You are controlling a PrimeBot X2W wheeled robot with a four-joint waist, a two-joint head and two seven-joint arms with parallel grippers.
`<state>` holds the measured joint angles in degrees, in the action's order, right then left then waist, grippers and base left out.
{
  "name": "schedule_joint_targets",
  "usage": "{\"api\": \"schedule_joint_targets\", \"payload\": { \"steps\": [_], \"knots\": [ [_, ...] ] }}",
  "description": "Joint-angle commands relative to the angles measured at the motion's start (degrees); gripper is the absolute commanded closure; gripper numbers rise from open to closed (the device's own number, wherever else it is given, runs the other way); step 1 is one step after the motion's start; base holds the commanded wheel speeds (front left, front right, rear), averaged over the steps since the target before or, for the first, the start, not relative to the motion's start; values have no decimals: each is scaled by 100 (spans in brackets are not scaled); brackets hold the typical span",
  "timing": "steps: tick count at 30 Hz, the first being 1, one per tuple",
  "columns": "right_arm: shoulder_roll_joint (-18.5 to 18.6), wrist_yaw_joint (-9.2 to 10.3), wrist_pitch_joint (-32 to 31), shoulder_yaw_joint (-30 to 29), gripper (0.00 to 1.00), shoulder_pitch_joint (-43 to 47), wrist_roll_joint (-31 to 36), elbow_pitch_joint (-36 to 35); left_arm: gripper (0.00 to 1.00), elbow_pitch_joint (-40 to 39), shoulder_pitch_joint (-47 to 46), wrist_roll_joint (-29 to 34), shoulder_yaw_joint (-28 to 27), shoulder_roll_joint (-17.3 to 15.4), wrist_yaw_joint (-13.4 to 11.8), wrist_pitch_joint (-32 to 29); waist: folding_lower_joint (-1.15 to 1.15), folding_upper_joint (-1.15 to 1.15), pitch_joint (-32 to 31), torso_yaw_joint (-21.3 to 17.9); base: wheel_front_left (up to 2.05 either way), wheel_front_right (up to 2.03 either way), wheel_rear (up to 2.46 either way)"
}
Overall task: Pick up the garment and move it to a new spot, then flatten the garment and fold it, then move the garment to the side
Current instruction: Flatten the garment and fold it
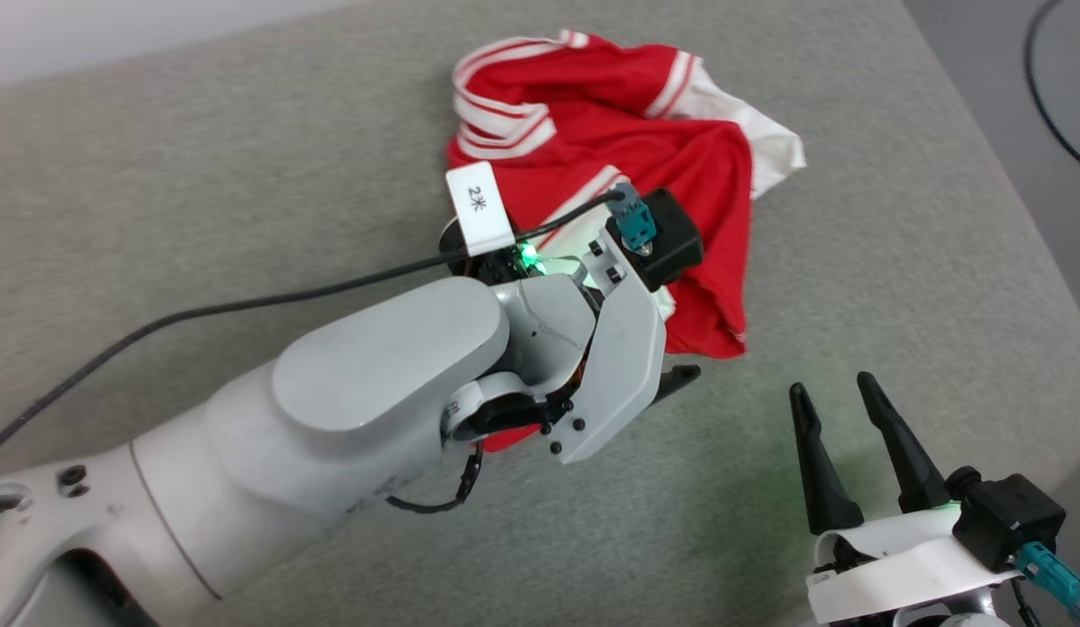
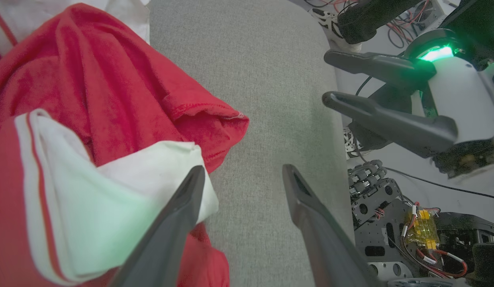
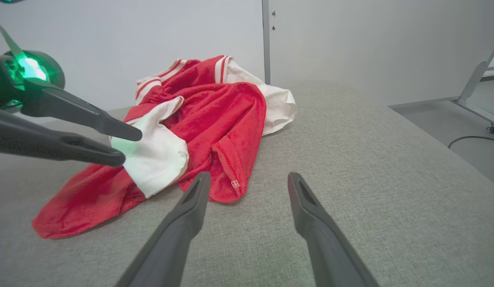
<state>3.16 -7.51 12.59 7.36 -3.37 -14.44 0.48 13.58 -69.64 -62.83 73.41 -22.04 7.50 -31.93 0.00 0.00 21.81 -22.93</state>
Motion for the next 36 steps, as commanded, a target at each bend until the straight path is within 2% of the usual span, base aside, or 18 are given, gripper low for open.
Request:
{"api": "schedule_joint_targets", "payload": {
  "steps": [1, 10, 24, 25, 26, 29, 30, 31, 33, 36],
  "knots": [
    [-24, 4, 63, 44, 0, -104, -67, 45, 0, 146, 24, 62, -6, 50, -5, 86, 0, 0, 224, -295, 0, 0, 0],
    [-30, 4, 173, 306, 0, -218, -272, 195, 0, 850, 49, 503, -3, 149, -5, 192, 0, 0, 344, -554, 0, 0, 0],
    [-31, 4, 249, 418, 0, -338, -443, 290, 0, 703, 302, 1451, -3, -163, -6, -36, 0, 0, 410, -593, 0, 0, 0],
    [-31, 4, 248, 431, 0, -348, -444, 294, 7, 644, 311, 1555, -2, -177, -6, -82, 0, 0, 418, -589, 0, 0, 0],
    [-31, 4, 250, 439, 0, -370, -446, 297, 29, 602, 328, 1610, -1, -201, -5, -116, 0, 0, 424, -585, 0, 0, 0],
    [-31, 4, 256, 468, 0, -409, -439, 301, 63, 501, 343, 1718, 0, -240, -5, -118, 0, 0, 431, -566, 0, 0, 0],
    [-31, 4, 257, 471, 0, -419, -432, 306, 84, 471, 344, 1747, 0, -246, -5, -130, 0, 0, 431, -560, 0, 0, 0],
    [-31, 4, 259, 474, 0, -434, -428, 309, 91, 456, 342, 1762, -1, -260, -5, -125, 0, 0, 433, -554, 0, 0, 0],
    [-31, 4, 260, 468, 0, -444, -427, 310, 96, 465, 320, 1739, -1, -270, -5, -73, 0, 0, 430, -535, 0, 0, 0],
    [-30, 4, 261, 406, 0, -407, -409, 306, 98, 486, 255, 1611, -1, -228, -5, 7, 0, 0, 410, -469, 0, 0, 0]
  ]
}}
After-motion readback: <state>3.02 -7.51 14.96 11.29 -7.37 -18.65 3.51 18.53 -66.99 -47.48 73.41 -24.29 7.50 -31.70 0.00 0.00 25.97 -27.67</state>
